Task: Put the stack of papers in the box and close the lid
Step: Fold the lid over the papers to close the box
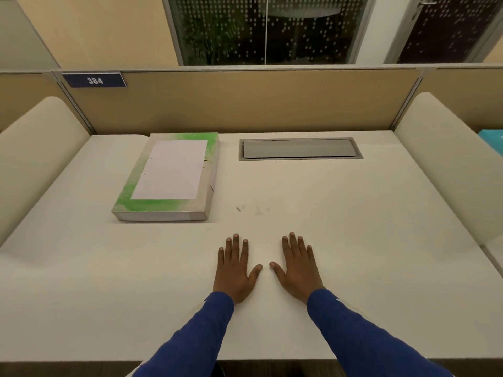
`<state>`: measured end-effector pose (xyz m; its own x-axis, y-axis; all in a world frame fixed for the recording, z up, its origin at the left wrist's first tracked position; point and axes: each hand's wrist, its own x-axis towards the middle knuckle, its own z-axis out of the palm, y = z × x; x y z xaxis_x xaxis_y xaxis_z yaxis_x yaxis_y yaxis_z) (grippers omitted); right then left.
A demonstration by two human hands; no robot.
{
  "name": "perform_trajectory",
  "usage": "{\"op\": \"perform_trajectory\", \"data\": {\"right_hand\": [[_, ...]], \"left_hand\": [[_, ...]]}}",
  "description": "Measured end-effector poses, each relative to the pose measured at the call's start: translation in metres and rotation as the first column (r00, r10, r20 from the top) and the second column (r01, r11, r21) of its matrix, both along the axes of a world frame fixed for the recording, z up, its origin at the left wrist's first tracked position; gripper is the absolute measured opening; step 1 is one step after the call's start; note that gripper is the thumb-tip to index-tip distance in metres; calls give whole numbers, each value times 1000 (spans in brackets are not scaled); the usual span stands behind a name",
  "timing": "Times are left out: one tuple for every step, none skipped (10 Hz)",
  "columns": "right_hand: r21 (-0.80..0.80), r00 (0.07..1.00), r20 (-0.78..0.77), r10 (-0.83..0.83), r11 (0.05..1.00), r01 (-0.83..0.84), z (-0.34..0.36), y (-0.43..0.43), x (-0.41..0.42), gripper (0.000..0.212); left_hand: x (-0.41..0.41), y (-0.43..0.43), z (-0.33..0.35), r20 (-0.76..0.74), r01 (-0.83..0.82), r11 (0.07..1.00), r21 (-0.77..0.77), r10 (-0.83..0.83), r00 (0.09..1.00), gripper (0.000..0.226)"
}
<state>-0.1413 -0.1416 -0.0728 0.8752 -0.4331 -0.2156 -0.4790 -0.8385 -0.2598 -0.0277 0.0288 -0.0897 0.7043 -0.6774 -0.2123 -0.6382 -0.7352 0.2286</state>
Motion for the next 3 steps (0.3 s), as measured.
{"op": "perform_trajectory", "data": {"right_hand": [[-14,1000,-5,15,1000,-15,7,2,4,84],[-27,1000,9,16,1000,-16,14,2,10,84],[-35,999,44,9,999,-8,26,3,23,84]], "left_hand": [[5,1,6,10,-1,1000,6,1,1000,85],[11,1,13,41,14,1000,-21,-13,999,85],[22,-1,25,79,24,999,-33,-21,997,85]]}}
